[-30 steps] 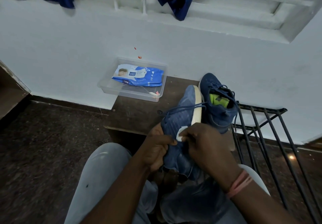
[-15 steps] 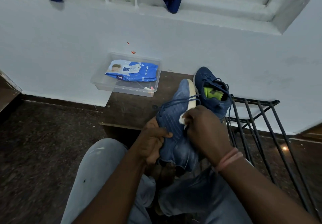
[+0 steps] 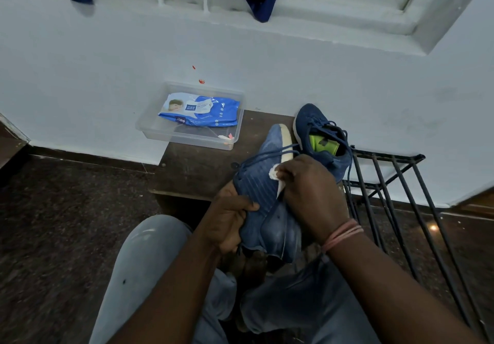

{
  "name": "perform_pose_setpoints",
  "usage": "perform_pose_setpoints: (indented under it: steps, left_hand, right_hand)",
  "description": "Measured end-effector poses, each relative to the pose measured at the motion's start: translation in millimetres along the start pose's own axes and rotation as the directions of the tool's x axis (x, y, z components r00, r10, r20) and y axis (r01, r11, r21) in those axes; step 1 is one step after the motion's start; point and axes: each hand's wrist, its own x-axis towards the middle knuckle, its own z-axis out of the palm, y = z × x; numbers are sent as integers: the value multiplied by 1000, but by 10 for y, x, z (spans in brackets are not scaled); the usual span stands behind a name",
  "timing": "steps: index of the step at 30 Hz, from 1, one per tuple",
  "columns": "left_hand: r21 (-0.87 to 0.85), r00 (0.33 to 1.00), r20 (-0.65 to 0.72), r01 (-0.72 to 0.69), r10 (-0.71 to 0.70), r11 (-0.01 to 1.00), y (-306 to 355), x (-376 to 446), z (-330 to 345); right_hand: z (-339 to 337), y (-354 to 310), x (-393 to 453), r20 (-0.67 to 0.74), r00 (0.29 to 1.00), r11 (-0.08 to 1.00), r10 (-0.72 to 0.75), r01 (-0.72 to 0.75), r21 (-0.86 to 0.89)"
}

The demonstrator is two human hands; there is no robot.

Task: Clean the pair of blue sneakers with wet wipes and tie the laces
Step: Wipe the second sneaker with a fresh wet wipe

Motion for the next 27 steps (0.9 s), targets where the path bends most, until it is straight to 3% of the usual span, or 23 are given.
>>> perform_pose_setpoints:
  steps: [2,7,12,18,23,27]
  left_hand:
    - [-12,1000,17,8,-7,1000,12,-9,-11]
    - [-4,997,65,37,-37,999,-14,-19,28]
    - [88,994,89,53,-60,995,-73,7,45]
    - [66,997,56,52,-56,996,-61,-13,24]
    - [135,996,56,55,-63,989,-62,14,82]
    - [65,999,-9,40,-40,997,-53,3,40]
  right_hand:
    - [76,-80,-55,-36,999,999,9,-7,32]
    - [3,-173,-243,76,988,986,-133,125,107]
    - [-88,46,49,-140,989,993,38,-21,118]
    - [9,-190,-216,56,979,970,-195,184,161]
    - [-54,-40,129,-159,984,982,79,-49,183]
    - [87,-374,-142,41,997,981,-68,59,185]
